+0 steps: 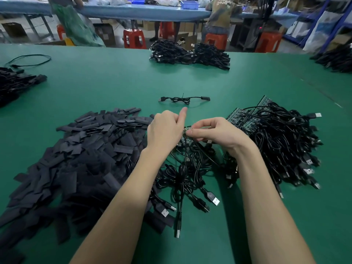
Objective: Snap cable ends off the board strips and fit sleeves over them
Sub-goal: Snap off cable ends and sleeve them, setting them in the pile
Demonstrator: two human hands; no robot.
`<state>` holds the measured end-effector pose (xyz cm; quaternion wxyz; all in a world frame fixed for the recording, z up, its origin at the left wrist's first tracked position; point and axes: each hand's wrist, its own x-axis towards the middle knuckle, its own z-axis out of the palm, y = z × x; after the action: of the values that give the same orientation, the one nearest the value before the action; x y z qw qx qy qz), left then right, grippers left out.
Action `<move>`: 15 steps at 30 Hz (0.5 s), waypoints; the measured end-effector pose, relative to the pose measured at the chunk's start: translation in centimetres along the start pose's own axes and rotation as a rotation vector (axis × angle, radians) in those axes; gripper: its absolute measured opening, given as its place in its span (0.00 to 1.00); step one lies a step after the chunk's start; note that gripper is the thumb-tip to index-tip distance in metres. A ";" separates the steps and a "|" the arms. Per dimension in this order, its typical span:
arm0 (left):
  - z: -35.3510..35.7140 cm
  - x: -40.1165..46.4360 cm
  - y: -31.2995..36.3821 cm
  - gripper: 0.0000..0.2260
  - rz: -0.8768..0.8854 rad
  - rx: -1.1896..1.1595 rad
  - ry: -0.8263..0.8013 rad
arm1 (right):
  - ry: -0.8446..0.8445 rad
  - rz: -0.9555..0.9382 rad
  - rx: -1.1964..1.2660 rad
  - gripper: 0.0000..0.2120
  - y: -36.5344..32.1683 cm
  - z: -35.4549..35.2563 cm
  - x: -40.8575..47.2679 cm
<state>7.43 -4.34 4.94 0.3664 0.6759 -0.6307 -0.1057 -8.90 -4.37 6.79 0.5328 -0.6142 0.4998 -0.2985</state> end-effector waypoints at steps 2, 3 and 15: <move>0.0 -0.1 -0.1 0.32 0.022 -0.019 0.023 | 0.001 0.018 0.004 0.11 0.1 0.1 0.1; 0.1 -0.1 -0.1 0.32 0.031 -0.026 0.024 | 0.000 0.024 0.009 0.09 0.2 0.2 0.2; 0.2 -0.3 0.6 0.31 0.158 -0.265 0.092 | -0.131 0.068 0.243 0.07 0.0 0.3 -0.2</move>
<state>6.78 -4.14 5.07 0.4878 0.5743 -0.6449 -0.1278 -8.72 -4.13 6.76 0.6446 -0.5459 0.4446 -0.2980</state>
